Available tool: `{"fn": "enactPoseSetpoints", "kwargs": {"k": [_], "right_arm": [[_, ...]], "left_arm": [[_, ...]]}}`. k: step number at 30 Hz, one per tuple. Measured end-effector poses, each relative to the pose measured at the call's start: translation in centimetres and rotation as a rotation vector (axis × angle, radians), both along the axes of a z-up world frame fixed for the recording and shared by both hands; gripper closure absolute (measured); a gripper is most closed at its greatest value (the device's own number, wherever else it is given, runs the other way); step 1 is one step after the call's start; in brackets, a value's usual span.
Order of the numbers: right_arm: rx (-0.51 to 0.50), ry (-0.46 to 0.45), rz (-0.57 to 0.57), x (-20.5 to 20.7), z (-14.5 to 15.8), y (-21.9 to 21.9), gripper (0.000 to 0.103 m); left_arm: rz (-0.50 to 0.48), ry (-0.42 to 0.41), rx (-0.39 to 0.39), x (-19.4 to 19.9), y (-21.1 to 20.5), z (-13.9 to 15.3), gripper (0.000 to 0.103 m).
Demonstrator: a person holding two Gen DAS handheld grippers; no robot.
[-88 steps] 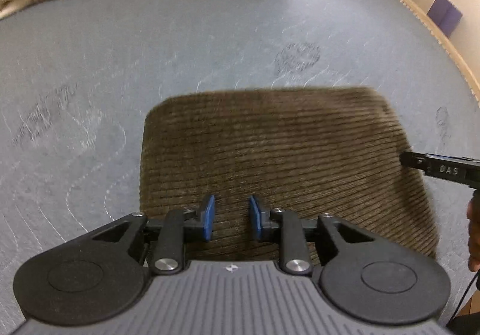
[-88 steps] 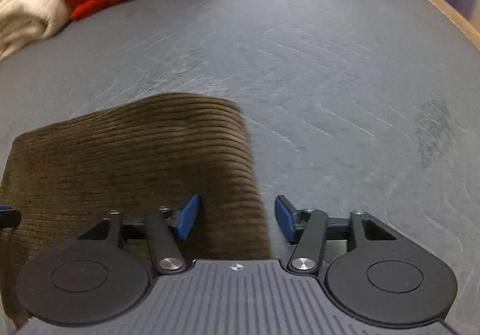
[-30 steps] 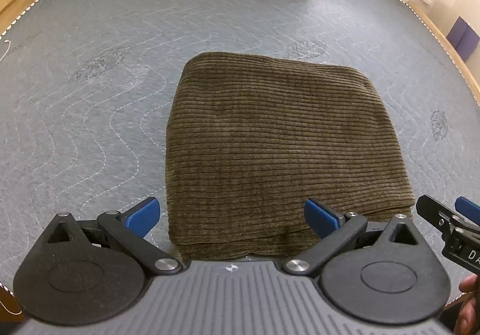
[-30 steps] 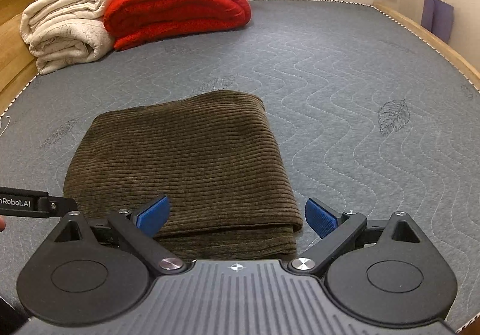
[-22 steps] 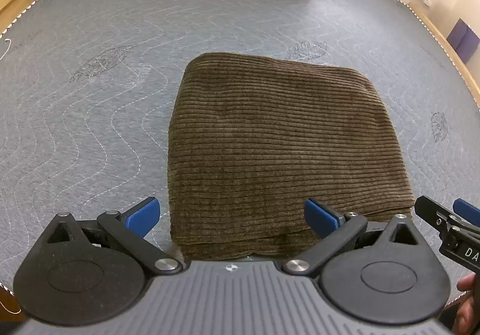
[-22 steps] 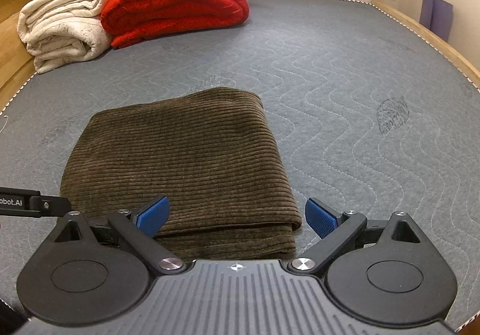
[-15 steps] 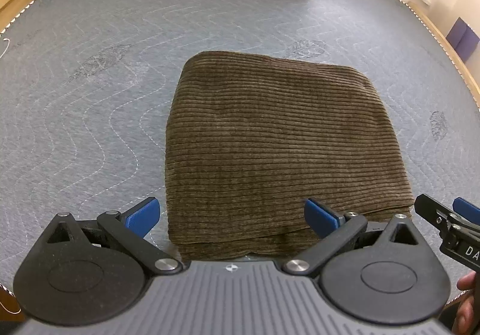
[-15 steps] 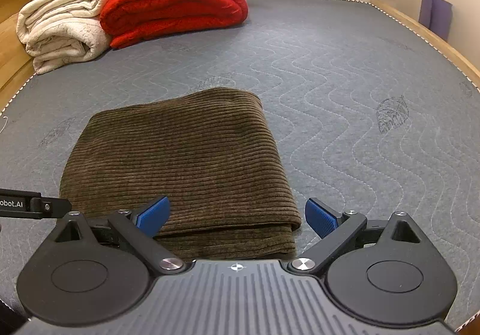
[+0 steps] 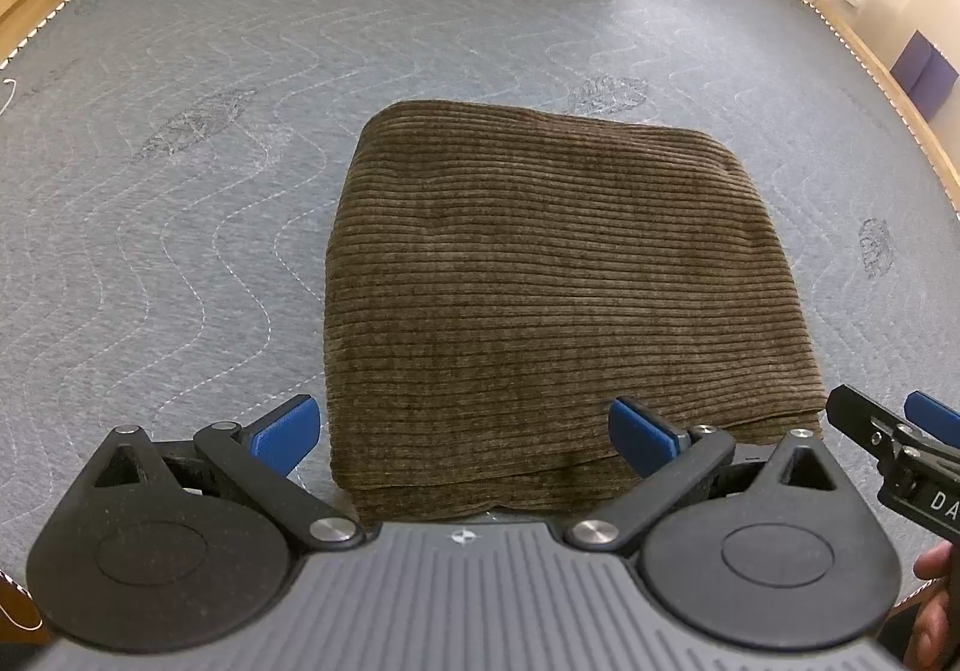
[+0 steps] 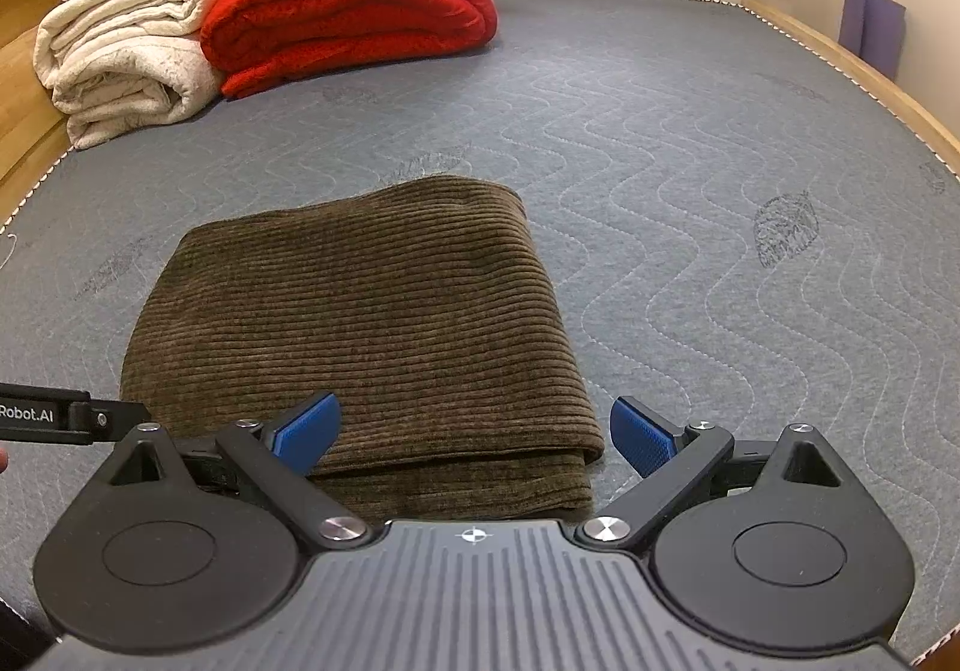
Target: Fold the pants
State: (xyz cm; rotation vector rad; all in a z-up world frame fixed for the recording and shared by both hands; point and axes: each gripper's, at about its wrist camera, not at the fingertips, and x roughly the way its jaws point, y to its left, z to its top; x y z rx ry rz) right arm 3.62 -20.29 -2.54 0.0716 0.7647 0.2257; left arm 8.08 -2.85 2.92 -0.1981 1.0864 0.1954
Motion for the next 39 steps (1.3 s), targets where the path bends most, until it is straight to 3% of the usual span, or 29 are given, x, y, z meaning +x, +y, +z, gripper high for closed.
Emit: {"fn": "enactPoseSetpoints", "kwargs": {"k": [39], "right_arm": [[-0.005, 0.006, 0.002, 0.03, -0.04, -0.14, 0.006]], "left_arm": [[-0.026, -0.012, 0.0, 0.16, -0.54, 0.19, 0.0]]}}
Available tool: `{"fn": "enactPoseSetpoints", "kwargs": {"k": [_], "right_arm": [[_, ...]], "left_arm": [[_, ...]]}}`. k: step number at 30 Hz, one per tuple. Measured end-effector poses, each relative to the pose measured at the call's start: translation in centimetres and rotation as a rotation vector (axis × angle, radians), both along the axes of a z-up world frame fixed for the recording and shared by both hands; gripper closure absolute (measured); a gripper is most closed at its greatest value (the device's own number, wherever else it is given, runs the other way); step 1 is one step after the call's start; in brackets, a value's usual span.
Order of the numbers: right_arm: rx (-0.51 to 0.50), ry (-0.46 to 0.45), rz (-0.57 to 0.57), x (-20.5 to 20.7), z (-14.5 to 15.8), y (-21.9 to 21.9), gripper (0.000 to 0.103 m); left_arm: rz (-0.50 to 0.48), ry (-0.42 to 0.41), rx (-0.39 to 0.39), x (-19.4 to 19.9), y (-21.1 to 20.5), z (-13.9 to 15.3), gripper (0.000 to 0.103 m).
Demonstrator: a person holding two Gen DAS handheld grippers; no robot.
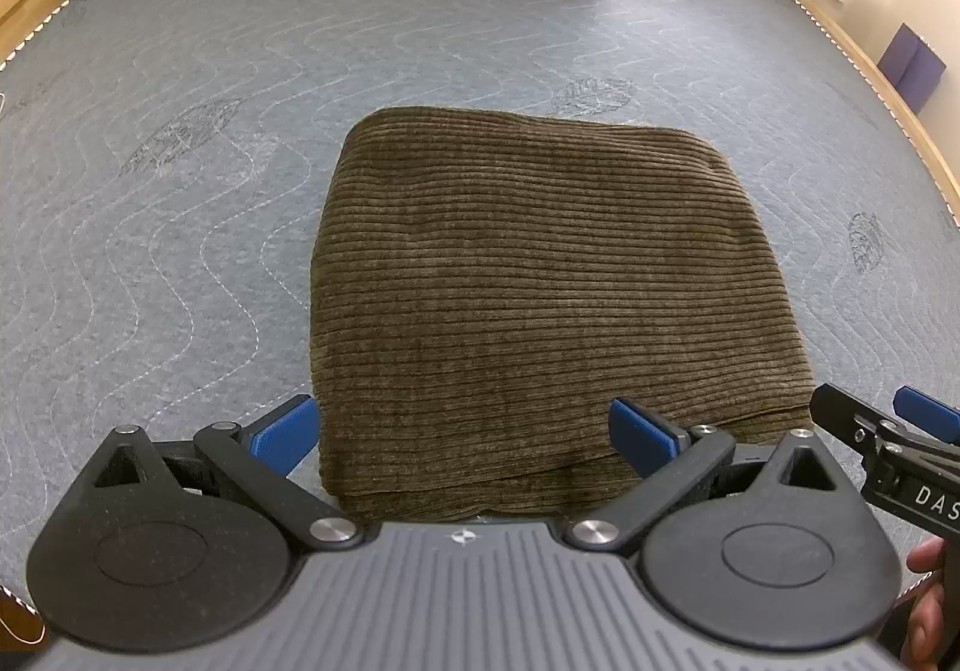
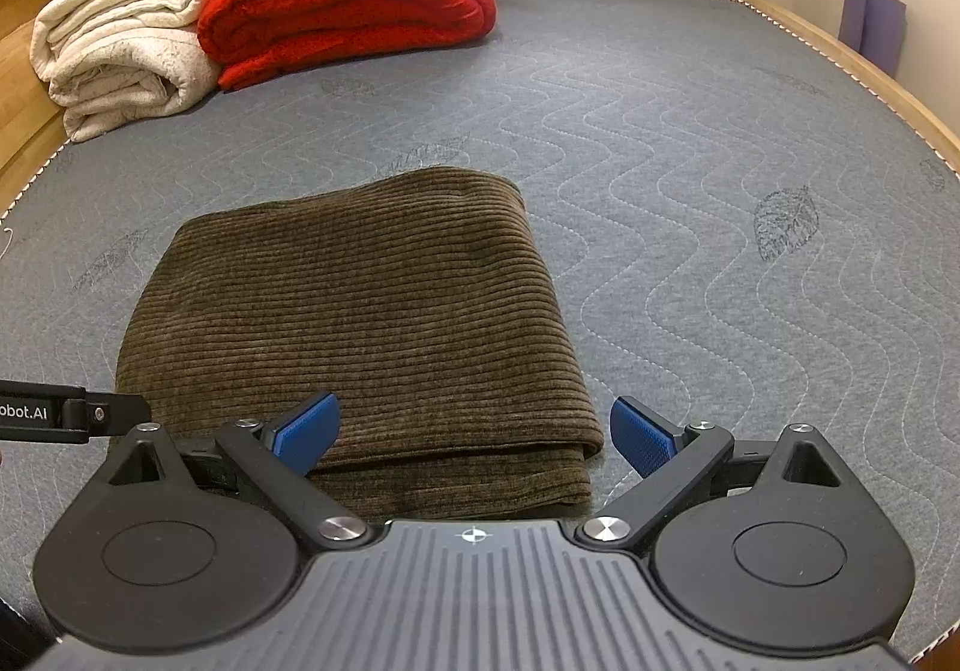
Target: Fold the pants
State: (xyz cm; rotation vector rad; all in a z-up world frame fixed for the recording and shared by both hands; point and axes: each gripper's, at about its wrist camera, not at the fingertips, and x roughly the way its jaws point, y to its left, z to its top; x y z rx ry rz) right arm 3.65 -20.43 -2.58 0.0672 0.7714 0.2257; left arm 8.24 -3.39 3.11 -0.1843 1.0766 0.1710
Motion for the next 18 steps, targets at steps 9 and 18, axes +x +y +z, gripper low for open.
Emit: {"fn": "enactPoseSetpoints", "kwargs": {"k": [9, 18], "right_arm": [[-0.001, 0.004, 0.0, -0.15, -0.13, -0.1, 0.006], [-0.002, 0.005, 0.001, -0.13, -0.14, -0.13, 0.006]], "left_arm": [[-0.006, -0.005, 0.004, -0.01, -0.16, 0.07, 0.0], [-0.019, -0.01, 0.01, -0.07, -0.47, 0.13, 0.0]]}}
